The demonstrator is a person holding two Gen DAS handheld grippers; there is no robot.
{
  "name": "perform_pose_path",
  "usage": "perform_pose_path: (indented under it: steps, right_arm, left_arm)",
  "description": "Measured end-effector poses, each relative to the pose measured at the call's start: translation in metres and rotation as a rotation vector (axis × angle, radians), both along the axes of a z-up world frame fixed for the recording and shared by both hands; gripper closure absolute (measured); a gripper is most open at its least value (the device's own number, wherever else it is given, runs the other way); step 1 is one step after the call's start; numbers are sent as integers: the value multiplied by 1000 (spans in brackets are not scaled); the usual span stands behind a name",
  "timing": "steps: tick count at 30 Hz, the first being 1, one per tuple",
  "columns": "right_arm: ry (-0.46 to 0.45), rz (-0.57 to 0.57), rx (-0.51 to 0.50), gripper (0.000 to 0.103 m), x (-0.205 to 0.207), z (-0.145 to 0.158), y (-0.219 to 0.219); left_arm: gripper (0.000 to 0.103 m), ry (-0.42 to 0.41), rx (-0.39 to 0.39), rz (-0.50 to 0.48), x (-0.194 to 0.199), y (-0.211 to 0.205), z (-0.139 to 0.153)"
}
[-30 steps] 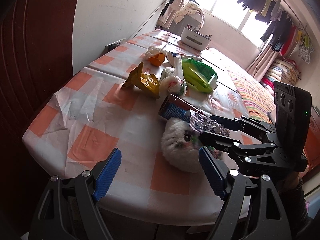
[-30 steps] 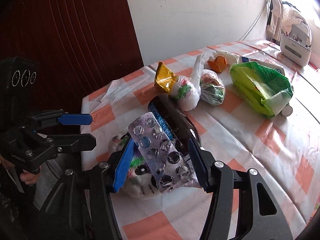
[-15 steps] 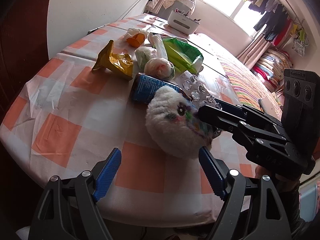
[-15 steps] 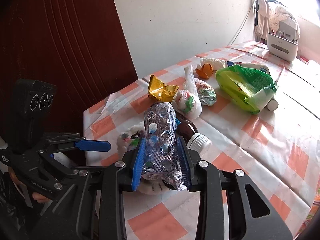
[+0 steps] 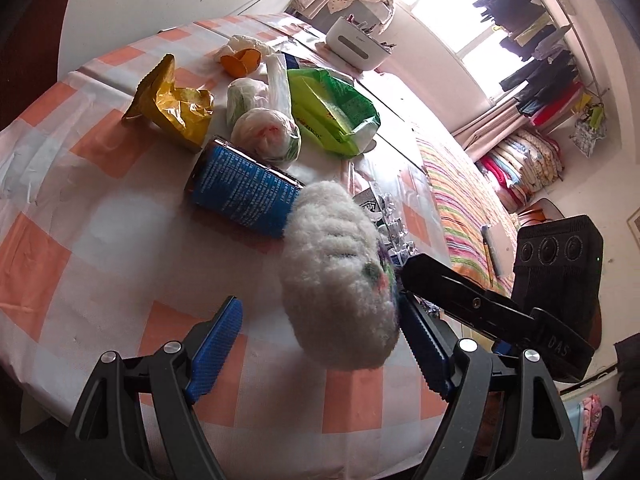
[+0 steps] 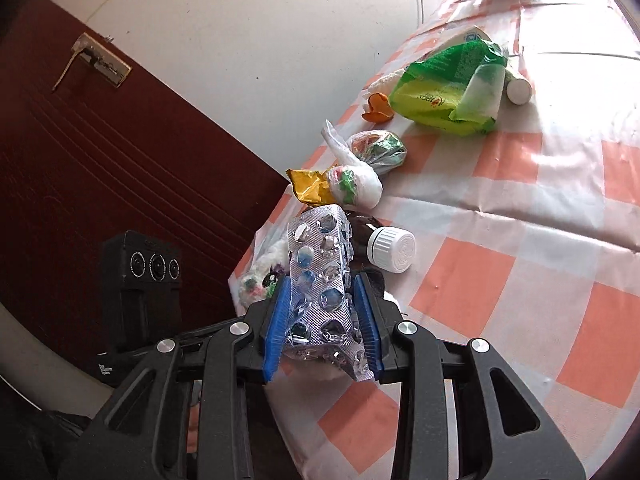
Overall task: Collect trash
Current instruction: 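Grasp the pill blister packs with the right tool while the left tool grasps the white plush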
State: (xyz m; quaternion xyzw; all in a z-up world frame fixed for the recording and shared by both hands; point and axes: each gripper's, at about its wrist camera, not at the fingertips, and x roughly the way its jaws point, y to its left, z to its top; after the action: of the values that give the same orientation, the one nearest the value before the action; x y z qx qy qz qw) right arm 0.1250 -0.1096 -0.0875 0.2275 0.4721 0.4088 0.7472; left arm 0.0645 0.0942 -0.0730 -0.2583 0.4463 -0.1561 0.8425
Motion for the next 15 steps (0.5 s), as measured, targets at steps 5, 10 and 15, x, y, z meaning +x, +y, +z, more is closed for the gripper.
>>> perform_pose_path:
  steps: [5,10,15]
  right_arm:
    - [90,-66,64,71,2,-12,-23]
    - [232,-105,201,69,7,-31,-45]
    - [243,-142,234,69,5,-29,-61]
  left_arm:
    - [26,-1,-35,-17,7,-11,-2]
    - [26,7,-59,-21,13,-20,-4]
    - [26,-14,-63,-3,17,-26,-6]
